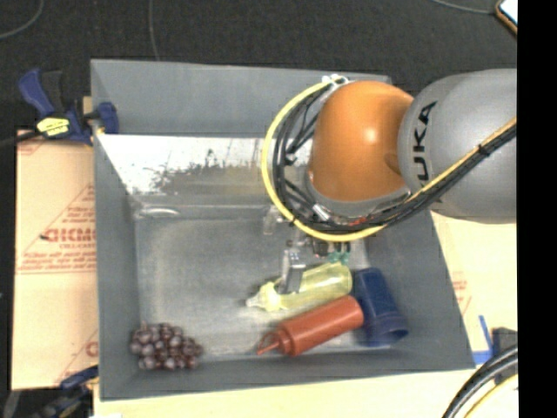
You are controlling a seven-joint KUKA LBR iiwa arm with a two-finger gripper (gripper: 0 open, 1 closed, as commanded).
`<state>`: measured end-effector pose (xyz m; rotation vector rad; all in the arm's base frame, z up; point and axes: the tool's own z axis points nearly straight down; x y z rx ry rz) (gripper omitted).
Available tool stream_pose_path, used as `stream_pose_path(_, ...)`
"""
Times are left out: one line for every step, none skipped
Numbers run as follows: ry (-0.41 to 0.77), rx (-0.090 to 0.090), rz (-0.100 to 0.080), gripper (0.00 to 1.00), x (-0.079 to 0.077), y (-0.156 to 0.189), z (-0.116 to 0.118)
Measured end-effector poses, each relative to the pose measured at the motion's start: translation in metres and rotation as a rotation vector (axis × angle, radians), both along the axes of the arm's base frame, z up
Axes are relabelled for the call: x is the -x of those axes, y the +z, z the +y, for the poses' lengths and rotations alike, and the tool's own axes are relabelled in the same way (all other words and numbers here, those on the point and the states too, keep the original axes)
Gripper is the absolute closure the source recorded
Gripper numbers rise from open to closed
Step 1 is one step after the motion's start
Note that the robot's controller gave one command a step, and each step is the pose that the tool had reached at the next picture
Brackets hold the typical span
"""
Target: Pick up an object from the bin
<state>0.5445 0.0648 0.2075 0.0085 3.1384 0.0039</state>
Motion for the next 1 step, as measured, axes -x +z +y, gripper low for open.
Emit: stream_pose_path(0.000, 0.000, 0.000, 0.00, 0.0000, 0.0000, 0.0000)
